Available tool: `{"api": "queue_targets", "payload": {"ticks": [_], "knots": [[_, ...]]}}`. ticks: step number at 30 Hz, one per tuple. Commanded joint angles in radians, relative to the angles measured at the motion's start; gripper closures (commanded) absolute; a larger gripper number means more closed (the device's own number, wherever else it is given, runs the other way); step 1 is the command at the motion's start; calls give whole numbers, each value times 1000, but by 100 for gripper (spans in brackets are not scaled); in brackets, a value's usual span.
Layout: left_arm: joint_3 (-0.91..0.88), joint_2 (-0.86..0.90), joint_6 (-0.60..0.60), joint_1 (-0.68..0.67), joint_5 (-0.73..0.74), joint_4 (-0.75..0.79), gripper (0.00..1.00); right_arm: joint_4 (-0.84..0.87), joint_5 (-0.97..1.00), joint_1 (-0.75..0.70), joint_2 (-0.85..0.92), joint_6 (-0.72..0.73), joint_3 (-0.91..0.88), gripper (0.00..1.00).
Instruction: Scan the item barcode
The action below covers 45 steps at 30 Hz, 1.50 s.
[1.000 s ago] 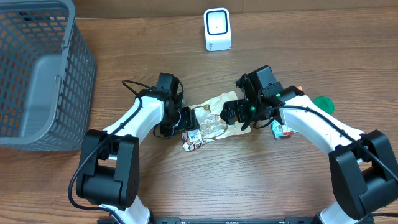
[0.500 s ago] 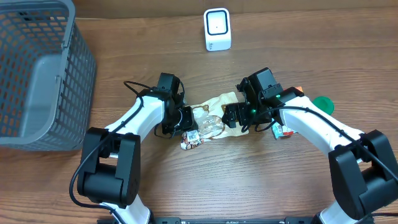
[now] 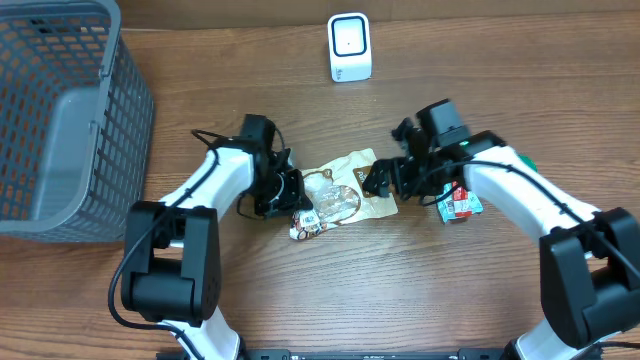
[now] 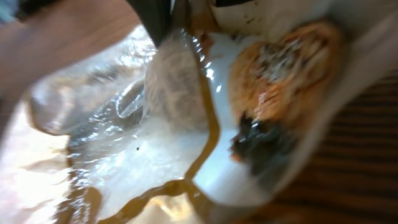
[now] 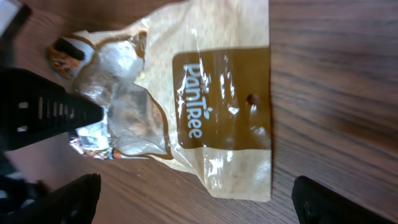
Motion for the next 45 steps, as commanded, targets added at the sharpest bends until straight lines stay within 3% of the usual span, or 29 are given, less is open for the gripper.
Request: {"api": "queue_targets", "payload": {"ticks": [1,8,14,22,32,41,42,45], "knots": [[45,19,125,48,157,-23,96,-16,-116,-45,1,-11,27,0],[87,19,259,106,352,-89,96,-15,-112,-51,2,2,26,0],[111,19,304,126,402,-132,96,11,-114,-51,6,82,26,0],[124,19,307,148,403,-146,96,40,-119,-51,28,129,8,0],[124,19,333,196,473,-146,96,245,-232,-50,85,165,-92,0],[122,19,320,146,337,-132,95,249,-171,-14,85,211,-105,0],[122,19,307,137,317,-126,92,242,-146,-8,85,222,-105,0],[122,19,260,109,222,-113,67,240,-115,11,85,229,-109,0]]}}
